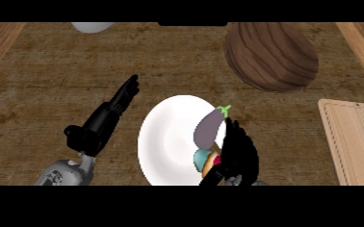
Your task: Pick the cupcake from the plate and place it in the bowl
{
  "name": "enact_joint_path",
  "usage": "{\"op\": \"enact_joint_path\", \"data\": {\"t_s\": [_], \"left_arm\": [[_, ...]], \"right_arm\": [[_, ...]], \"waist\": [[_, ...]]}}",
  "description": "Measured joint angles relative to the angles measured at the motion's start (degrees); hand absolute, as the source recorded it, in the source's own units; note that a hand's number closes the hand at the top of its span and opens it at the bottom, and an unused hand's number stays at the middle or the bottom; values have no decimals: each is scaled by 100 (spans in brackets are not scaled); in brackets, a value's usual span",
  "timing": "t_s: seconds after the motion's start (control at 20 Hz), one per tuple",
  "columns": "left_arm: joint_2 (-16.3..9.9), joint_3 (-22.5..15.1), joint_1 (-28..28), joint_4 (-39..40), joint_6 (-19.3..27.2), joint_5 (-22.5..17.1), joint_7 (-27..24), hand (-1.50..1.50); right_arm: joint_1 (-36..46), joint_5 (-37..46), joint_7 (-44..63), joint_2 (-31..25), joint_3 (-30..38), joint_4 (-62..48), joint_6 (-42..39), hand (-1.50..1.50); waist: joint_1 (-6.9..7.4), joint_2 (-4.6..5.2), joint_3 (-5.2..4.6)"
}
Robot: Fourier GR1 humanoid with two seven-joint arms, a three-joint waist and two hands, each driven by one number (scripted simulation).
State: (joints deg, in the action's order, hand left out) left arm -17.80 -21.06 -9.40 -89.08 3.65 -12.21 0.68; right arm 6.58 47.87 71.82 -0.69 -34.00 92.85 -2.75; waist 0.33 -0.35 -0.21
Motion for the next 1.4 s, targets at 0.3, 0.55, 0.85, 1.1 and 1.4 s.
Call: {"op": "enact_joint_path", "data": {"t_s": [0.3, 0.55, 0.85, 1.1, 1.4], "left_arm": [[31, -5, 70, -31, -26, 136, -54, 0], [25, 103, 13, -33, -127, 92, 34, 0], [102, 138, -63, 2, -214, 140, 2, 0], [170, 97, -148, 74, -271, 189, 8, 0], [225, 181, -206, 115, -287, 210, 64, 0]], "right_arm": [[320, 45, -13, -26, -186, -144, 180, 150], [546, 276, -66, -10, -315, -332, 286, 150], [1840, -179, -647, 3, 28, -1302, 23, 150], [3262, -578, -1684, -7, 632, -2749, -489, 150], [4496, -51, -1831, 35, 743, -4172, -233, 150]], "waist": [[14, -3, -3], [9, 3, 7], [131, 62, 16], [240, 104, 18], [200, 81, 18]]}}
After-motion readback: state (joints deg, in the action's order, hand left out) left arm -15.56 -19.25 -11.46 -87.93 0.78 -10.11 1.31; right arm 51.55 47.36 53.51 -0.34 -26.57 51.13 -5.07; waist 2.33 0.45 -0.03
